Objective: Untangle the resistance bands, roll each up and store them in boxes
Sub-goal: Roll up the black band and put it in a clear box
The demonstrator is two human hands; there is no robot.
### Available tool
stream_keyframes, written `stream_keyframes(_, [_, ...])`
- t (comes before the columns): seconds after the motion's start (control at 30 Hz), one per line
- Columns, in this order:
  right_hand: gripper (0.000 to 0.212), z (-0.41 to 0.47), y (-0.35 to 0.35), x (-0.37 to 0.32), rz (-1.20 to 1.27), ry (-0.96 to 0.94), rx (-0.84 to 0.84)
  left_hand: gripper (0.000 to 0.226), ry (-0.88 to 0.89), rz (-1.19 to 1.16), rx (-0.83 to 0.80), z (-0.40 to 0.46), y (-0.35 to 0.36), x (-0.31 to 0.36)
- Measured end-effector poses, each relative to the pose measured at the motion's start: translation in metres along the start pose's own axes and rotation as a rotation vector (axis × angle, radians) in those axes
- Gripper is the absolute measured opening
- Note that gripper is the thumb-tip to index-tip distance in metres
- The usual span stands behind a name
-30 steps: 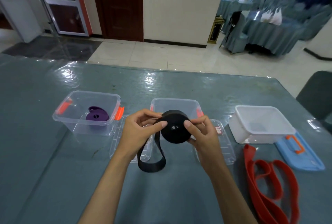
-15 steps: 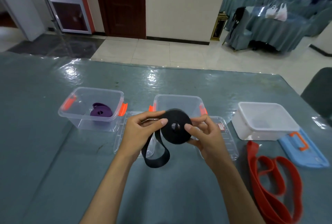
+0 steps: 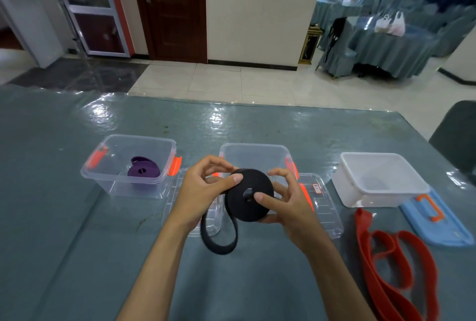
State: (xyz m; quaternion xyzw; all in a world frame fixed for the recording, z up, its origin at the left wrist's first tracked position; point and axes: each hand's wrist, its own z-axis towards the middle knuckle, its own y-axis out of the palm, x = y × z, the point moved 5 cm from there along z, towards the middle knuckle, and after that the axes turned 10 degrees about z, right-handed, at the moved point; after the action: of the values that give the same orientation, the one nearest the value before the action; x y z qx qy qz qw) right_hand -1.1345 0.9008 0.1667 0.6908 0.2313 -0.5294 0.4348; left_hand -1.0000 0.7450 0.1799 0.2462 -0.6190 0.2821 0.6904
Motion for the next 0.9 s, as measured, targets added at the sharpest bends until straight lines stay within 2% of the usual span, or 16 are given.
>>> stream_keyframes(0.07, [0.063, 0.004, -0.002, -0.005, -0.071, -0.02, -0.02, 0.031, -0.011, 0.001, -0.014, 0.003, 0.0, -0.003])
stream_keyframes(0.27, [0.054, 0.017, -0.012, -0.01, -0.009, -0.121, 0.078, 0.035, -0.038, 0.001, -0.155, 0.005, -0.004, -0.008])
stream_keyframes(0.4, [0.046, 0.022, -0.012, -0.003, -0.053, -0.08, 0.054, 0.033, -0.015, 0.011, -0.133, 0.008, -0.008, -0.005])
stream_keyframes(0.57, [0.046, 0.023, -0.018, -0.003, -0.071, 0.033, 0.045, 0.032, -0.028, 0.007, -0.099, 0.009, -0.006, -0.01])
stream_keyframes(0.67, [0.049, 0.021, -0.019, -0.007, -0.092, -0.011, 0.064, 0.023, -0.057, -0.024, -0.116, 0.009, 0.001, -0.016])
stream_keyframes(0.8, [0.044, 0.019, -0.021, -0.009, -0.049, -0.096, 0.159, 0.029, -0.041, 0.008, -0.158, 0.007, 0.003, -0.017])
stream_keyframes(0.9, [0.037, 0.018, -0.019, -0.005, 0.008, -0.139, 0.231, 0.03, -0.025, -0.022, -0.094, 0.007, 0.005, -0.016])
